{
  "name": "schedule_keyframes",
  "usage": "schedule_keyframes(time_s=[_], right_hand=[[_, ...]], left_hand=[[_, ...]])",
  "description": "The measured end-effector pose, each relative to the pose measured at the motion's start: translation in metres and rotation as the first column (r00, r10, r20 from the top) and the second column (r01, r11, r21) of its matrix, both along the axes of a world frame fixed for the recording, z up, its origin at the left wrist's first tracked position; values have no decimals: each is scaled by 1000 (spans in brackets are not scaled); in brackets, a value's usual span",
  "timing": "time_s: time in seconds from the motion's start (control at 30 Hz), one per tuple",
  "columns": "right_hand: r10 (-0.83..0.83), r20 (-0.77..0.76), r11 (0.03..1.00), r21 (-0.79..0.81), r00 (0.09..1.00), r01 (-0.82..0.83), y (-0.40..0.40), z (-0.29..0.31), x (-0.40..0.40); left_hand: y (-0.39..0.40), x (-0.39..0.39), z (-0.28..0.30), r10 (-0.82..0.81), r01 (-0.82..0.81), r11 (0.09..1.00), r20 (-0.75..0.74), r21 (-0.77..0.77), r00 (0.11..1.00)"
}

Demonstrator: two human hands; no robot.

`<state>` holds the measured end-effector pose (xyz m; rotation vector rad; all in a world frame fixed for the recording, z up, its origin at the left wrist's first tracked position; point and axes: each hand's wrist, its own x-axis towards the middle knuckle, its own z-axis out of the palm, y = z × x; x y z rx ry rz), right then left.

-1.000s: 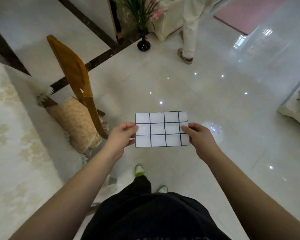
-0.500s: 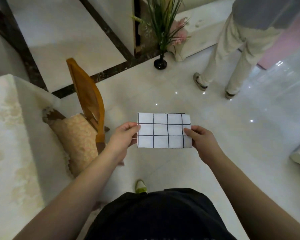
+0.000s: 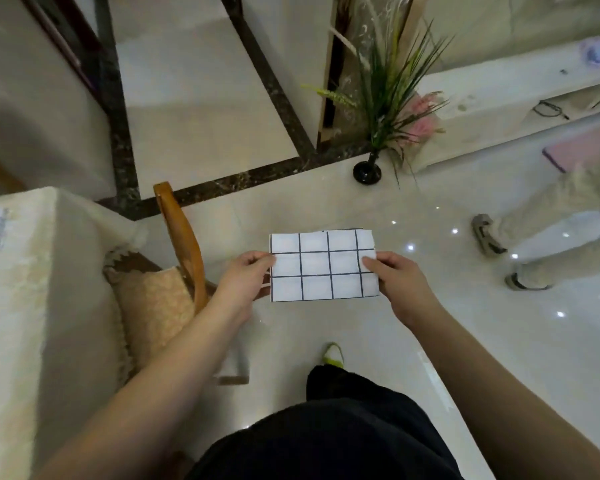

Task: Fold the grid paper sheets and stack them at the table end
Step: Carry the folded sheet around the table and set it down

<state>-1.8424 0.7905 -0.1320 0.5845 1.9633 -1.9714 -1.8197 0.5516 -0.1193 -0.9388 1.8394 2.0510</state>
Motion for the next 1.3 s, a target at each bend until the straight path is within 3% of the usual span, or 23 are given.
schedule_keyframes(time_s=[0.5, 0.9, 1.1, 1.3], right_hand=[[291, -43, 957, 0, 956, -291, -39, 29, -229], [466, -114, 885, 58, 877, -463, -183, 64, -373], [506, -142, 862, 65, 851, -502, -249, 78, -421], [600, -153, 796, 24, 785, -604, -312, 86, -473]], left_hand=[[-21, -152, 44, 256, -258, 966, -71, -21, 964], [-144, -253, 63, 405, -402, 914, -146, 51, 903], [-204, -283, 73, 399, -402, 915, -192, 22, 897], [-253, -325, 74, 556, -562, 827, -176, 22, 812]])
